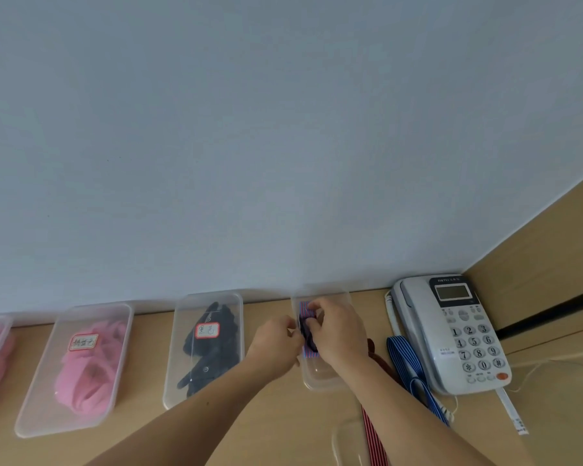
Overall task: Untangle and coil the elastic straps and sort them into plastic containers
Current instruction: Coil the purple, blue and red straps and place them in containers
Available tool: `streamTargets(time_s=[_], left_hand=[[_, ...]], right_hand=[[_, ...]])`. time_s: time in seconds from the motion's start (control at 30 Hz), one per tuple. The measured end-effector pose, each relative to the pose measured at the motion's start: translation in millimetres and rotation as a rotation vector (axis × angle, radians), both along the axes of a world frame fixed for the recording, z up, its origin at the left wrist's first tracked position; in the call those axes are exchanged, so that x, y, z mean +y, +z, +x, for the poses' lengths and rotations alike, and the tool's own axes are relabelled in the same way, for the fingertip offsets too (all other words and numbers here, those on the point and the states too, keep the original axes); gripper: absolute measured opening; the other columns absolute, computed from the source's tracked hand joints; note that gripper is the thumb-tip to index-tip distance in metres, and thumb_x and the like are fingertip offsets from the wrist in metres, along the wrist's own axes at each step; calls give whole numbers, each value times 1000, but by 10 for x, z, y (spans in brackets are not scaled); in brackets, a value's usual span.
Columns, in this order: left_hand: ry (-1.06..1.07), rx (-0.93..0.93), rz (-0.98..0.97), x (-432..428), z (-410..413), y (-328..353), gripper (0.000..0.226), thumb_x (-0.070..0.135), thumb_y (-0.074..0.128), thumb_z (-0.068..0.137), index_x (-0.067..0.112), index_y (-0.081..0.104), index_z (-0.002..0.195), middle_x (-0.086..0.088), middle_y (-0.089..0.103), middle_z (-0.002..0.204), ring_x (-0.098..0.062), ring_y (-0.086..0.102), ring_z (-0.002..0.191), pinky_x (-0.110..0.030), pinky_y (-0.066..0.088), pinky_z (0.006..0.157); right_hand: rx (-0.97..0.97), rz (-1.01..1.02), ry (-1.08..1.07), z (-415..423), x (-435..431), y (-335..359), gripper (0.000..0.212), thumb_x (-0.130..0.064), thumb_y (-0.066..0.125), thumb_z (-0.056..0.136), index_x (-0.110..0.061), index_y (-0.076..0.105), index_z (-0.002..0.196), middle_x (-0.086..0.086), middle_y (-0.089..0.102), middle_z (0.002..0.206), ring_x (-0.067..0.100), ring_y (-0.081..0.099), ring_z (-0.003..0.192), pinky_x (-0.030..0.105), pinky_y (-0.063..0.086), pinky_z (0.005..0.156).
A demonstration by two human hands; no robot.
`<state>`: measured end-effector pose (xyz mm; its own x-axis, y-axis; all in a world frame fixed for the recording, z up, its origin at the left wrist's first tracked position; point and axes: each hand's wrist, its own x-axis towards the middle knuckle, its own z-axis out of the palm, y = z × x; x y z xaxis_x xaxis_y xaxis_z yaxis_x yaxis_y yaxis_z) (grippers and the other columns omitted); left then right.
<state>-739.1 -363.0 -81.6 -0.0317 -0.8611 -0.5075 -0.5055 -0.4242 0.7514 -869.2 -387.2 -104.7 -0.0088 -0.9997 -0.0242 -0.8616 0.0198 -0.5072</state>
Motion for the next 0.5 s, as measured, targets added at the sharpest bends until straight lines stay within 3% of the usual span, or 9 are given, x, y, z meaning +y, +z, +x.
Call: streamTargets(time_s=[0.2,0.4,0.5], left_hand=[[33,47,29,16,-10,-32,22,9,42,91,0,59,102,-21,71,86,-24,65,57,-44,57,62],[60,91,36,22,-24,-53,20,12,43,94,5,60,102,-19,71,85,-22,64,57,-36,54,60],[48,49,26,7,-8,-86,28,14,45,94,9,55,120,-13,69,86,-22,65,60,-31,50,58]], right_hand=[[-126,102,-20,-42,-5,-50,20,-32,70,84,-27,63,102,-19,49,67,8,52,73,24,34,64],[-210,141,-86,-44,-29,-95,26,-36,73,82,-23,62,101,-15,57,76,9,56,76,24,39,67],[-191,142,-82,-67,-20,-89,28,-43,72,81,-26,62,101,-16,57,78,8,57,79,25,41,69]])
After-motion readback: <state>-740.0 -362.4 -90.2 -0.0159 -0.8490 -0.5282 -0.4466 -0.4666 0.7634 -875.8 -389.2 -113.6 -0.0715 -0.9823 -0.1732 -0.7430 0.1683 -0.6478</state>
